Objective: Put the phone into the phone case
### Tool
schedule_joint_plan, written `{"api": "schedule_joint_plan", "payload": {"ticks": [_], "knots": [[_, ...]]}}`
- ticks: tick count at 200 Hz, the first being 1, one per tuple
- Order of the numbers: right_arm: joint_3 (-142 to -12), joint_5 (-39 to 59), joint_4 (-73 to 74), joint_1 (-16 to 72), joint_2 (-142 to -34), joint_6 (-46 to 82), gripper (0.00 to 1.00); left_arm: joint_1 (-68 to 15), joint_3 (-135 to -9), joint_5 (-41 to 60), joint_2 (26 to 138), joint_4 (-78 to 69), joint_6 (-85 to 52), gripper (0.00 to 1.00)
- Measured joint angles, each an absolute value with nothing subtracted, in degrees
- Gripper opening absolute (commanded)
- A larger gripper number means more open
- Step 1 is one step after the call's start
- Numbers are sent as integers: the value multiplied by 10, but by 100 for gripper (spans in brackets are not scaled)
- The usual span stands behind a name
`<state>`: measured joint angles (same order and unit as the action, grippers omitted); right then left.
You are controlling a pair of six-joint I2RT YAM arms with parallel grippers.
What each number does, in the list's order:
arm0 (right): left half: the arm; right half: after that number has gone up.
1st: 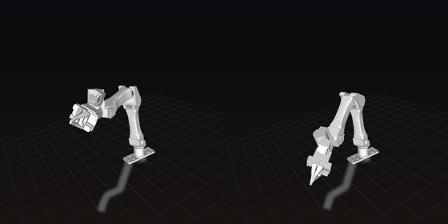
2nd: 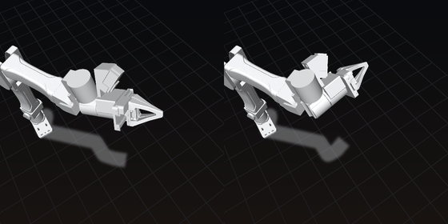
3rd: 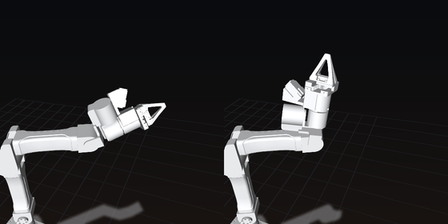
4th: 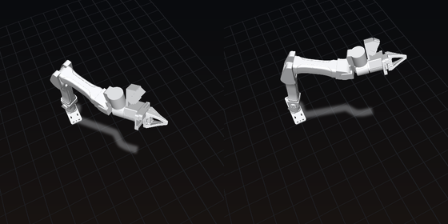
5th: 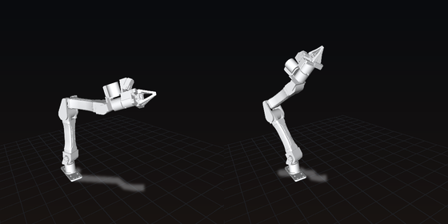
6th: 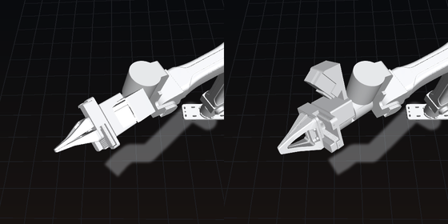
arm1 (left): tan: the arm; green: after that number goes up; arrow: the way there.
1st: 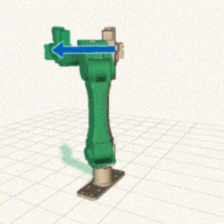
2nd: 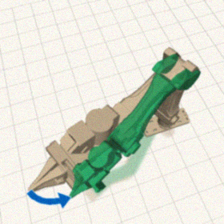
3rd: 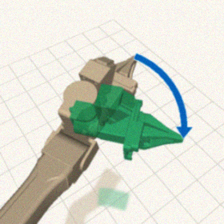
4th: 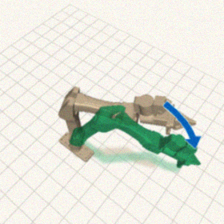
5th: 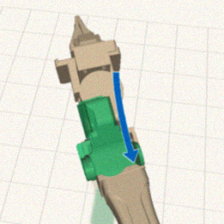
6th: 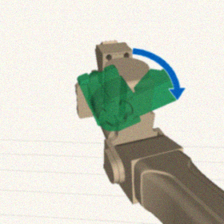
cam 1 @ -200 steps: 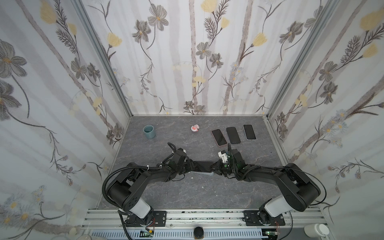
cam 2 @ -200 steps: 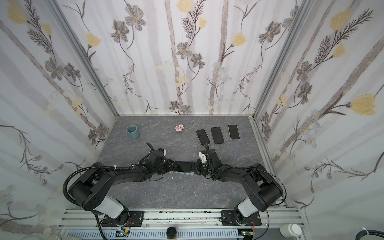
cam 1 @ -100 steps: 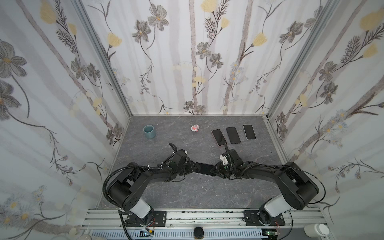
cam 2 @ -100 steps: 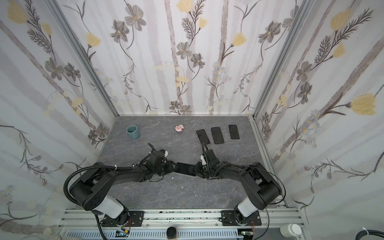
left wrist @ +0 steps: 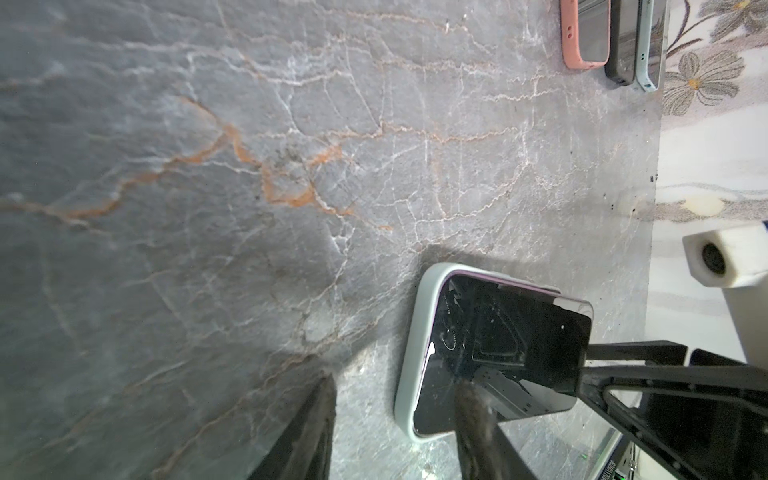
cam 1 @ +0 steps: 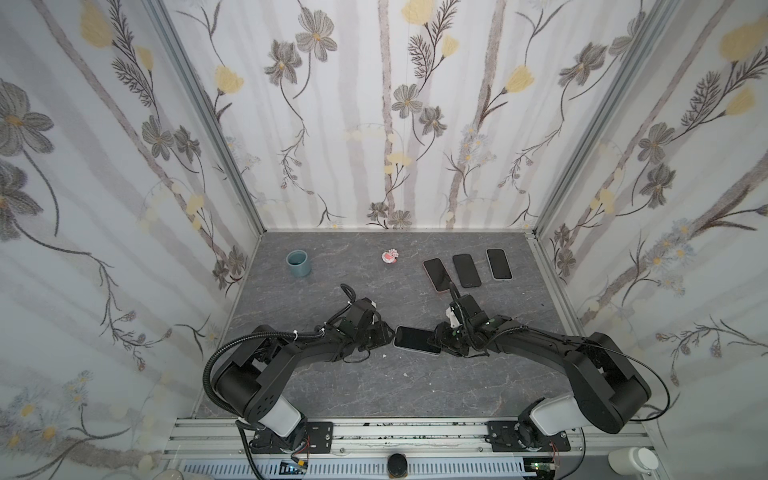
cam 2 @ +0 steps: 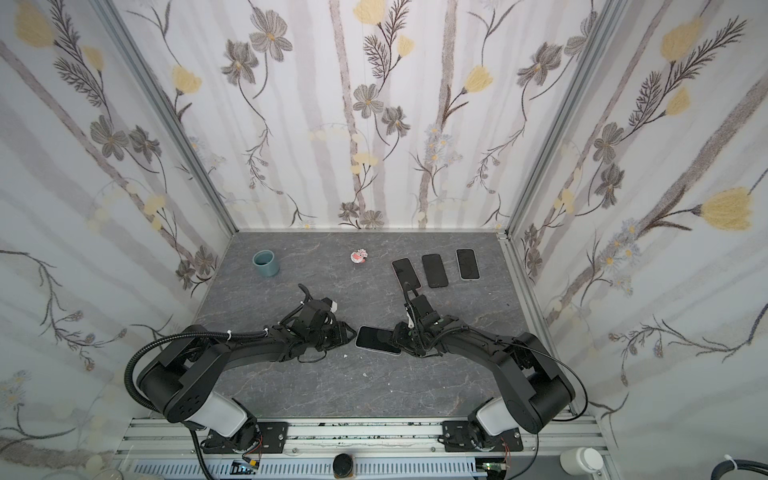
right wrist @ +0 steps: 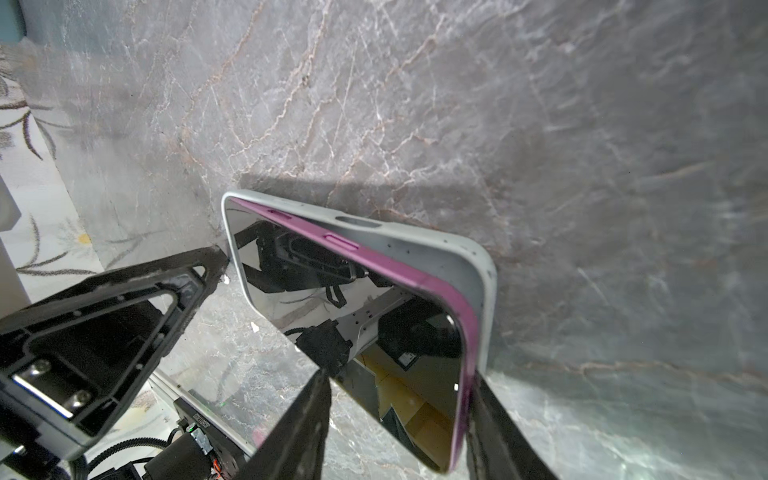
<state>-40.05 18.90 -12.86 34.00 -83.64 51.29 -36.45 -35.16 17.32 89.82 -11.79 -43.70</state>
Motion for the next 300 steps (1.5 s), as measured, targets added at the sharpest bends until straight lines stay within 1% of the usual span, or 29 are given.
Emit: {"api": "schedule_joint_plan", "payload": {"ticks": [23,55,74,78,86,107,115,141,176,206,209,300], "knots": [[-413,175,-167,340,-819,503,51,-364,-375,184,904,-101,-418,48],[-410,158,-204,337,-785,494,46,-365,-415,212,926,-68,-387,45],[-393,143,-211,334,-768,494,40,-366,-432,219,936,-52,-366,45],[-390,142,-211,334,-766,494,38,-366,-434,220,938,-48,-361,45],[-383,142,-209,334,-766,494,33,-366,-438,221,944,-40,-354,41],[-371,147,-197,333,-769,495,23,-366,-448,226,958,-20,-336,39],[-367,149,-187,333,-773,495,20,-366,-448,228,962,-16,-332,37],[-356,159,-156,333,-785,497,12,-368,-448,234,967,-12,-325,36],[-345,177,-120,333,-801,499,9,-371,-445,241,971,-20,-319,35],[-341,191,-101,331,-808,501,3,-374,-440,243,973,-32,-319,35],[-341,191,-101,331,-809,501,0,-374,-439,243,973,-32,-319,35],[-351,194,-112,331,-838,493,3,-376,-426,234,969,-58,-328,35]]}}
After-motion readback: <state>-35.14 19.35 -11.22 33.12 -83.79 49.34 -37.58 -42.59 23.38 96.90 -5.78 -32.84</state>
